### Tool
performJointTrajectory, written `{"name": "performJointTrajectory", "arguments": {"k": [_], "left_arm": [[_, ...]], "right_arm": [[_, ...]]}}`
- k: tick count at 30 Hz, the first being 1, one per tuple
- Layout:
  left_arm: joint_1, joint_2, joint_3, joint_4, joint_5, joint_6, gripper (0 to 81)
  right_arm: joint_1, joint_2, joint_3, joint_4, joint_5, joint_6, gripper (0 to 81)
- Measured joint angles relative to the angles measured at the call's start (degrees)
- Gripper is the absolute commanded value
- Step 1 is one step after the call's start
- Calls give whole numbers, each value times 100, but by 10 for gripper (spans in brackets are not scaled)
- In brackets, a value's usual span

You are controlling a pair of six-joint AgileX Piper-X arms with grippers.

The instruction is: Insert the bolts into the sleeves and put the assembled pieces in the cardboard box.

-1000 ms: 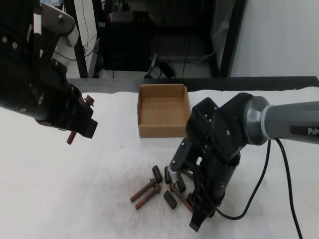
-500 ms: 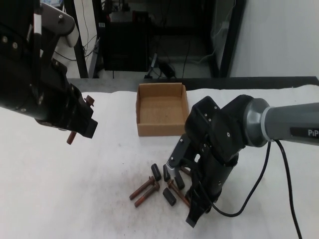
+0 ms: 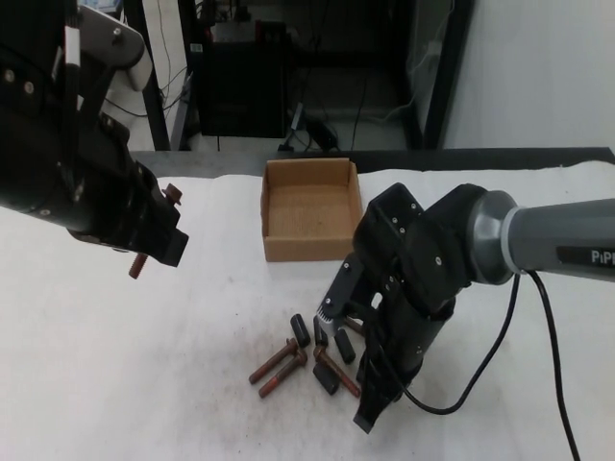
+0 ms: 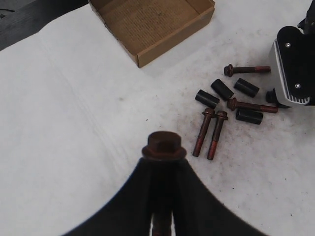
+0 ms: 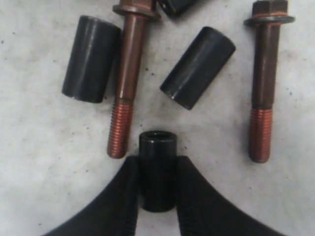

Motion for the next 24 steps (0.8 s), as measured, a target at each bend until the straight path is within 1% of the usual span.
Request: {"name": "performJointTrajectory", "arguments": {"k": [6,7,9,11,14,15,16,18,19,21,22,24], "left_arm": [[0,0,0,0,30,0,2],[0,0,0,-18,120,-23,2],[0,0,0,-63,217,-64,2],[11,0,0,-146,410,-155,2],[5,-27,7,-651,936,-495,2],[5,-53,20,-947,1142,-630,2],[5,-83,40,-1313,1365,-776,2],[5,-158,140,-2156,1750,-1066,2],[5,-206,319,-3376,2169,-1420,2],[5,-229,586,-4650,2537,-1944,2],[5,-240,898,-5772,2666,-2201,2],[5,-240,1293,-6901,2879,-2943,2]], "right_arm": [[-2,-158,-151,273,106,33,9],[-2,-277,-176,290,88,101,9],[-28,-598,-204,295,-68,325,9],[-82,-1047,-220,267,-421,674,9],[-286,-1743,-220,144,-853,1038,9],[-462,-2141,-208,35,-1115,1236,9],[-564,-2348,-141,-306,-1647,1588,9],[-756,-2702,46,-768,-2305,1928,9],[-860,-2883,190,-1010,-2602,2104,9],[-1047,-3231,553,-1701,-3301,2478,9],[-1122,-3385,736,-2031,-3587,2635,9],[-1213,-3624,1215,-3001,-4244,3059,9]]}}
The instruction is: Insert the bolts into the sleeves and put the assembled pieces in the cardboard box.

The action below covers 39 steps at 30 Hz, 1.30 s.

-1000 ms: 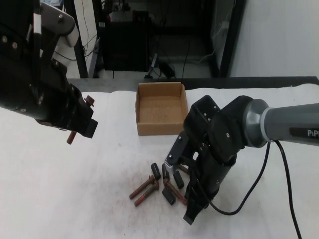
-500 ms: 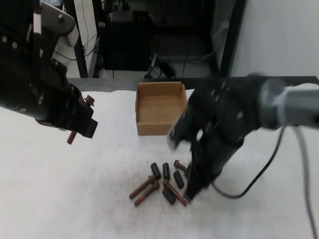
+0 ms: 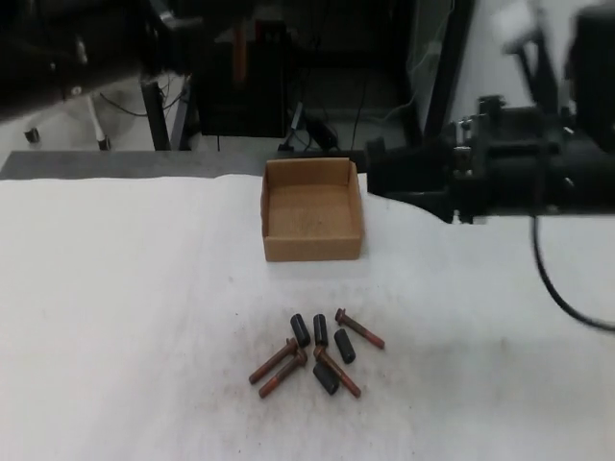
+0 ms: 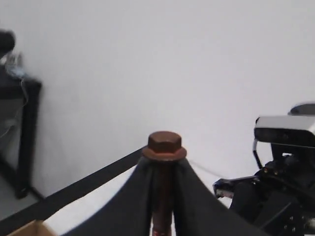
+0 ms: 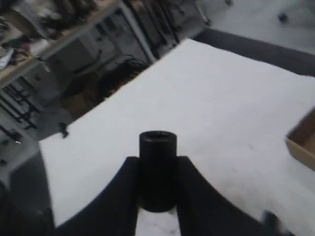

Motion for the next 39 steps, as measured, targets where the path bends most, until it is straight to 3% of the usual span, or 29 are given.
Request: {"name": "performJointTrajectory", "arguments": {"k": [3,8,18,33,39], "left_arm": [[0,33,549,-1285,145,-778,2],[-77,317,829,-2422,766,-1639,2],[-713,772,825,-3130,1477,-1904,2],[-839,810,825,-3159,1704,-1639,2],[-973,810,825,-3159,1476,-1579,119]], "right_arm": [[-31,-255,658,-1550,-914,682,9],[116,-321,1478,-2994,-1100,851,9],[882,-243,2118,-3470,-150,422,9],[917,-243,2126,-4944,305,353,9],[917,-226,2126,-4875,304,353,9]]}}
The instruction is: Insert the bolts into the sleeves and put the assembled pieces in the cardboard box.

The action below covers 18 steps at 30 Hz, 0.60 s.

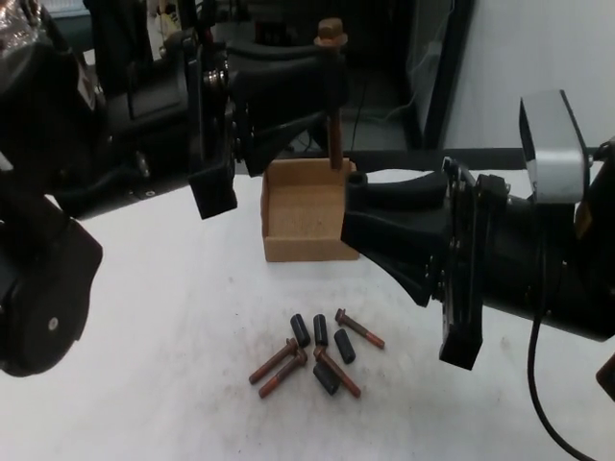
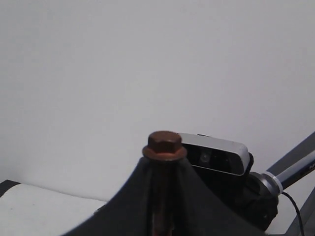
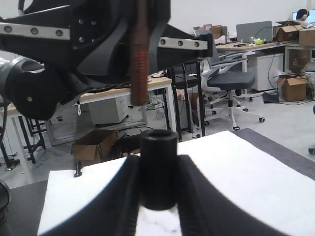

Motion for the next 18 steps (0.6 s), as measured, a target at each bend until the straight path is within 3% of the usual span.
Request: {"name": "performJointTrajectory", "arguments": {"k": [3,12,15,17,18], "left_arm": [[-119,0,0,0,-30,11,169],[-191,0,0,569,-375,546,172],[-191,0,0,794,-543,718,106],[-191,0,0,894,-634,820,3],[-191,0,0,911,-656,875,0]], "right_arm": [[0,66,0,-2,0,0,9],[0,195,0,20,34,0,9],[0,195,0,20,34,0,9],[0,195,0,20,34,0,9],[0,195,0,20,34,0,9]]}}
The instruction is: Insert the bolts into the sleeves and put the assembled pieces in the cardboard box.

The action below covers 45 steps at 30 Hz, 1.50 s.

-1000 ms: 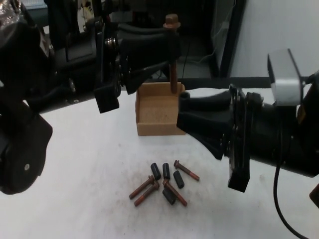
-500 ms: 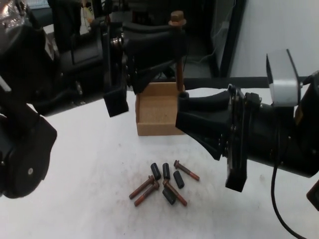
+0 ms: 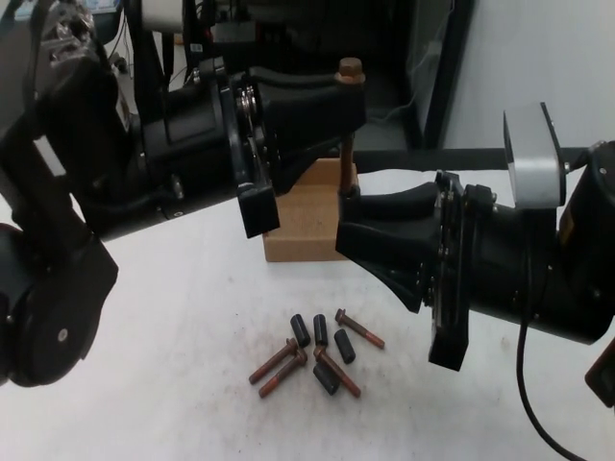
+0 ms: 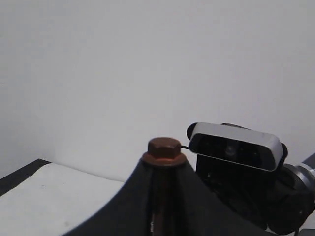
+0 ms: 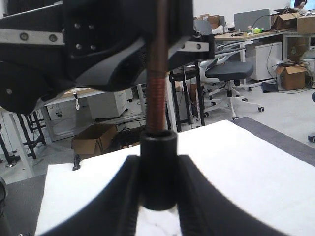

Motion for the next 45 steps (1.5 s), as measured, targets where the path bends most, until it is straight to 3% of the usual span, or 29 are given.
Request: {"name": "performJointTrajectory", "arguments": {"k": [25,37,45], "left_arm": [[0,0,0,21,-59,15,0],[-269,14,0,21,67,5,0],[-209,14,-23,-42,-250,255,0]], "right_arm": [[0,7,0,27,167,0,9],[0,7,0,84,342,0,9],[0,7,0,343,181,-73,9]]}}
